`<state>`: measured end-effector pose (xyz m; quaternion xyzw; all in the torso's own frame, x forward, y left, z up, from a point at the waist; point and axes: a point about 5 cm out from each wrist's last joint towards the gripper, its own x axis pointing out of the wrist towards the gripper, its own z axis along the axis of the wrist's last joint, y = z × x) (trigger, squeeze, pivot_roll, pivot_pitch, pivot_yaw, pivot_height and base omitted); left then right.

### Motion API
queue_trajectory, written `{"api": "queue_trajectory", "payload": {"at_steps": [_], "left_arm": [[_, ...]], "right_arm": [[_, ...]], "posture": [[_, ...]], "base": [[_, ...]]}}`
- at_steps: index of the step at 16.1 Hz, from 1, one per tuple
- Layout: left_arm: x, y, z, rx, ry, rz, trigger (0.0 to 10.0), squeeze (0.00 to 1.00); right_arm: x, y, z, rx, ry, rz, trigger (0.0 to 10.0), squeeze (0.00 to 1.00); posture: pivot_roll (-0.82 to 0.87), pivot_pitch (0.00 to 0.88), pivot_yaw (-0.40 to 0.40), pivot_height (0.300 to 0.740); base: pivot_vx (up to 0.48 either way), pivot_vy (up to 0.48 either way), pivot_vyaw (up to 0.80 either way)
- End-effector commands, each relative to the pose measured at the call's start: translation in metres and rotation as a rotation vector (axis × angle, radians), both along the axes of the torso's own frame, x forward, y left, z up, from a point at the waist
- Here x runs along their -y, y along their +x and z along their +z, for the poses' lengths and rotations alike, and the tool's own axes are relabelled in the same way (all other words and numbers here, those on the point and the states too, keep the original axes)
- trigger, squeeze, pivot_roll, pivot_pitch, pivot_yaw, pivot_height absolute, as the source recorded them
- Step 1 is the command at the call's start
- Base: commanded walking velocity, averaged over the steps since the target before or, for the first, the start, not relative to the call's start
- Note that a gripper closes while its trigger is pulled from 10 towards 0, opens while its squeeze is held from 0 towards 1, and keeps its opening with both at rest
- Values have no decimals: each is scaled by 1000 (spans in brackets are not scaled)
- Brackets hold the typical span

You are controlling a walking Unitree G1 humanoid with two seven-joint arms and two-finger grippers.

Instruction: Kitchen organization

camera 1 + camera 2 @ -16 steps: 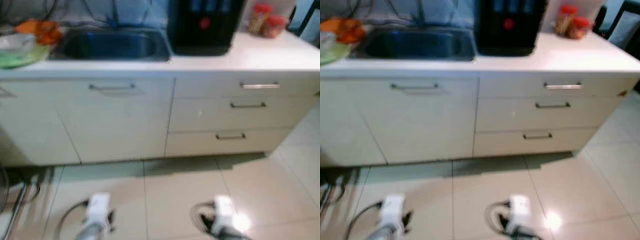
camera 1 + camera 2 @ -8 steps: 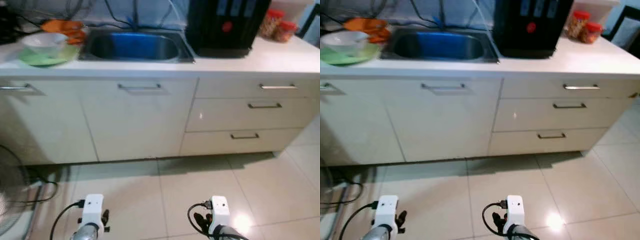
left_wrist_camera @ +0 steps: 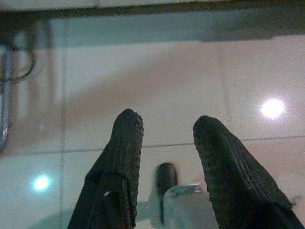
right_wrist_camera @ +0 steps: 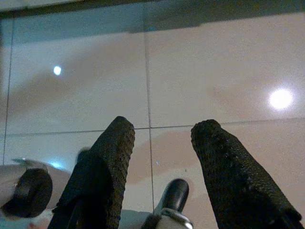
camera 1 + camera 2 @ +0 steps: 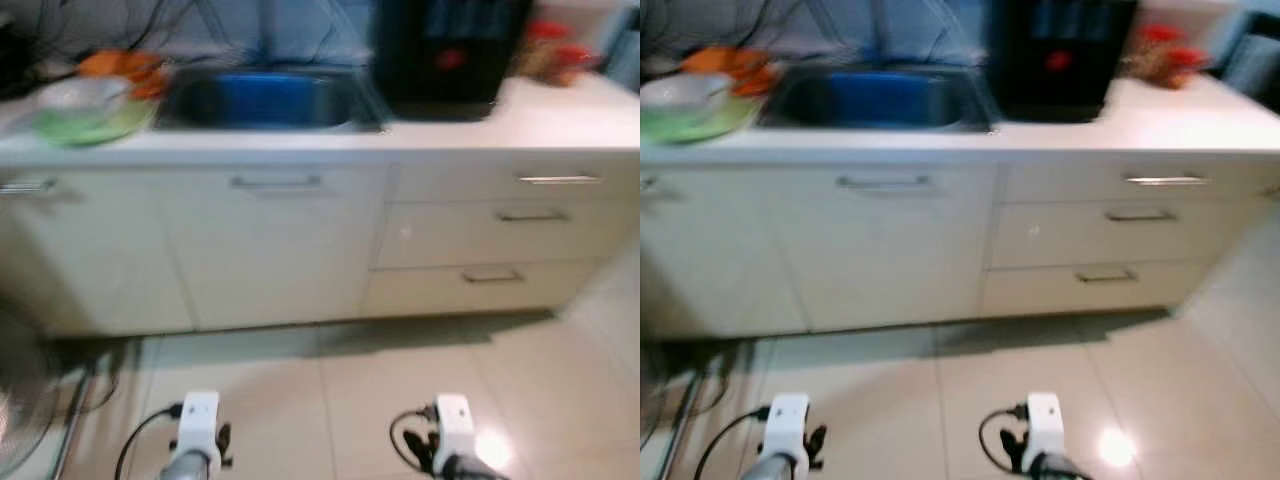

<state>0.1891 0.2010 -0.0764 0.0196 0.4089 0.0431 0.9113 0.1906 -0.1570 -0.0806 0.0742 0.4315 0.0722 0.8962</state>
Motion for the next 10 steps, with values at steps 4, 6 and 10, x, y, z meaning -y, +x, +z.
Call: {"api": "queue_trajectory", "payload": {"at_steps": [4,6,10], "left_arm": [[-3,4,2,10,15,4,10000,0],[-2,4,2,10,14,2,10000,0],[-2,5,3,12,14,7,10000,0]], "right_arm": [[-5,2,1,5,7,8,10000,0],[-5,3,2,10,10,6,10000,0],[-5,4,2,11,12,8,10000,0]], "posture": [[167,0,-31,740],[167,0,-32,740],[172,0,-37,740]], "base": [[468,0,0],[472,0,0],[464,0,0]]}}
